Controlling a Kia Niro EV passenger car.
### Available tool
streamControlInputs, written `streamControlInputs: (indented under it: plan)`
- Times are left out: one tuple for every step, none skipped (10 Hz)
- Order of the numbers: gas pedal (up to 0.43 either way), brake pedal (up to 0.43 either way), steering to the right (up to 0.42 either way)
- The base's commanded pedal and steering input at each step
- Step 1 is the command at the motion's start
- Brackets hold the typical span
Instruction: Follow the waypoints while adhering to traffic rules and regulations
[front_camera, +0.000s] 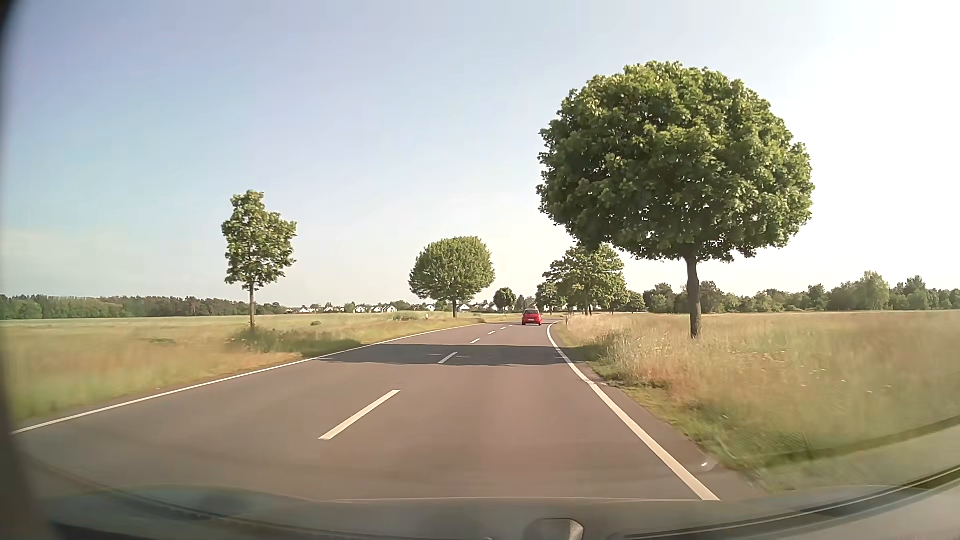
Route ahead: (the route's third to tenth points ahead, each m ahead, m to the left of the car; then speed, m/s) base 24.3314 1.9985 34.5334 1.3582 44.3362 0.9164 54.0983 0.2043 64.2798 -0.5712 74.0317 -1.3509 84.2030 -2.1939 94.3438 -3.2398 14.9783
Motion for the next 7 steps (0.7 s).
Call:
streamControlInputs:
  plan:
    - [0.079, 0.03, 0.011]
    - [0.079, 0.03, 0.01]
    - [0.079, 0.03, 0.009]
    - [0.079, 0.03, 0.009]
    - [0.079, 0.03, 0.009]
    - [0.079, 0.03, 0.008]
    - [0.079, 0.03, 0.008]
